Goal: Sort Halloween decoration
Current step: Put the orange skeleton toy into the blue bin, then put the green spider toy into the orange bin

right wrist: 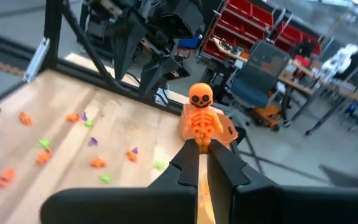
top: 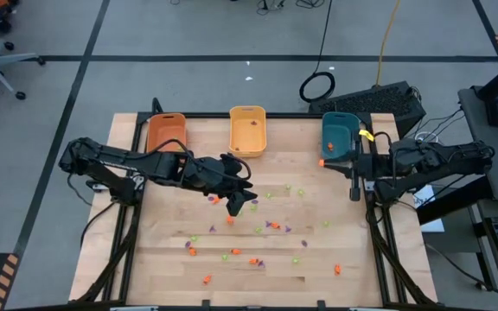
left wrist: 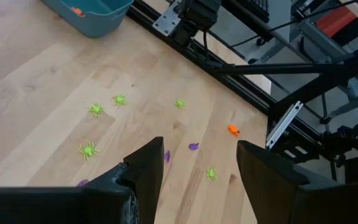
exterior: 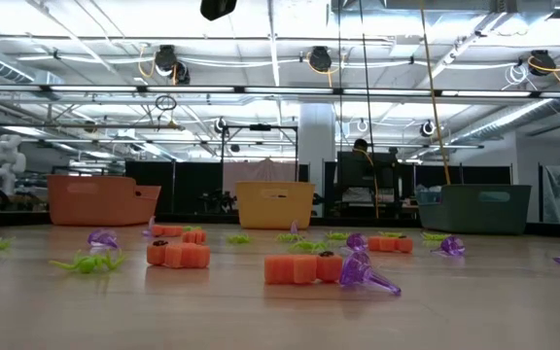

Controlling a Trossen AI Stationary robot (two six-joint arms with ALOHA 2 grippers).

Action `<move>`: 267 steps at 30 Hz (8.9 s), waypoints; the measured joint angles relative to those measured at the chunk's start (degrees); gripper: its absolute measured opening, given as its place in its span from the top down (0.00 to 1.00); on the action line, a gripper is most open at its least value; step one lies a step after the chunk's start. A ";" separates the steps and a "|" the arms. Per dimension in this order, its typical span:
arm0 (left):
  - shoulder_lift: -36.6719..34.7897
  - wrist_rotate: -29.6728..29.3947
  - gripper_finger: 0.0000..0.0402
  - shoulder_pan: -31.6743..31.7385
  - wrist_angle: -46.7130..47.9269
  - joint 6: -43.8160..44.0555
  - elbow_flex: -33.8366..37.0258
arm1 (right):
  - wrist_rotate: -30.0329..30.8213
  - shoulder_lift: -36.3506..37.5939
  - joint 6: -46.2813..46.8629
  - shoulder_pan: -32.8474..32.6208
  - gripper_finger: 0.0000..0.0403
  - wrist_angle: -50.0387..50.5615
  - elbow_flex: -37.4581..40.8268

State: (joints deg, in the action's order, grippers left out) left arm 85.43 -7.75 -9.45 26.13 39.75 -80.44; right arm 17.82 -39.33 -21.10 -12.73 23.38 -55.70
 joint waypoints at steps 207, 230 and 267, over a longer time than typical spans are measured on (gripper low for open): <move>16.49 13.68 0.49 -17.66 23.32 53.99 18.10 | -25.59 -7.85 54.51 43.30 0.63 15.41 -1.68; 17.56 11.03 0.71 -17.64 23.71 54.05 18.10 | -25.59 -7.85 54.51 43.30 0.63 15.41 -1.68; 12.54 9.72 1.00 -17.79 25.65 51.37 16.70 | -25.40 -7.85 54.51 43.34 0.63 15.45 -1.68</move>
State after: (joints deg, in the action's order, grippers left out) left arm 97.97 1.97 -27.24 51.78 91.11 -63.75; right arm -7.57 -47.18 33.41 30.61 38.83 -57.39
